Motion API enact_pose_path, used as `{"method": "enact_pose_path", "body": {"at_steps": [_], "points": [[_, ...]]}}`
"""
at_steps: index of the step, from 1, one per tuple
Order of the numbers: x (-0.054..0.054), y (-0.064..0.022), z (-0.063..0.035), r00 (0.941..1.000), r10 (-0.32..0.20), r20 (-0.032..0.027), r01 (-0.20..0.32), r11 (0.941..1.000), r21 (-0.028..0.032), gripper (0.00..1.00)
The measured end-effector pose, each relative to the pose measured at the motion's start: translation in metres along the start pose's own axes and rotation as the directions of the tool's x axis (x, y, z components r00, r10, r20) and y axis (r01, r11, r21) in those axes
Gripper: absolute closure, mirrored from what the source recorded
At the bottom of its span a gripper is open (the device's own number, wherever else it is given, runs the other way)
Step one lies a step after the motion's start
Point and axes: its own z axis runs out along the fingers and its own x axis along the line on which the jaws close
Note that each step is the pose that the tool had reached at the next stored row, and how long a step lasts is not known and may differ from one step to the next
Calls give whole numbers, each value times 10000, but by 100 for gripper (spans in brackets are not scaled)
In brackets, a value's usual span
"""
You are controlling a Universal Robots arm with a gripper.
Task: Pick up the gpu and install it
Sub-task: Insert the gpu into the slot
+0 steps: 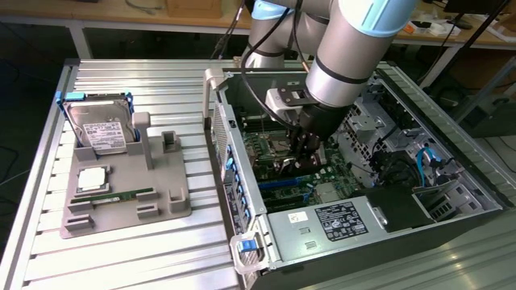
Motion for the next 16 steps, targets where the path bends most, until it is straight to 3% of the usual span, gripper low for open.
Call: {"method": "enact_pose_path", "body": {"at_steps": [16], "points": [[-1, 91, 14, 10000, 0, 5, 0, 10000, 1, 73]]}}
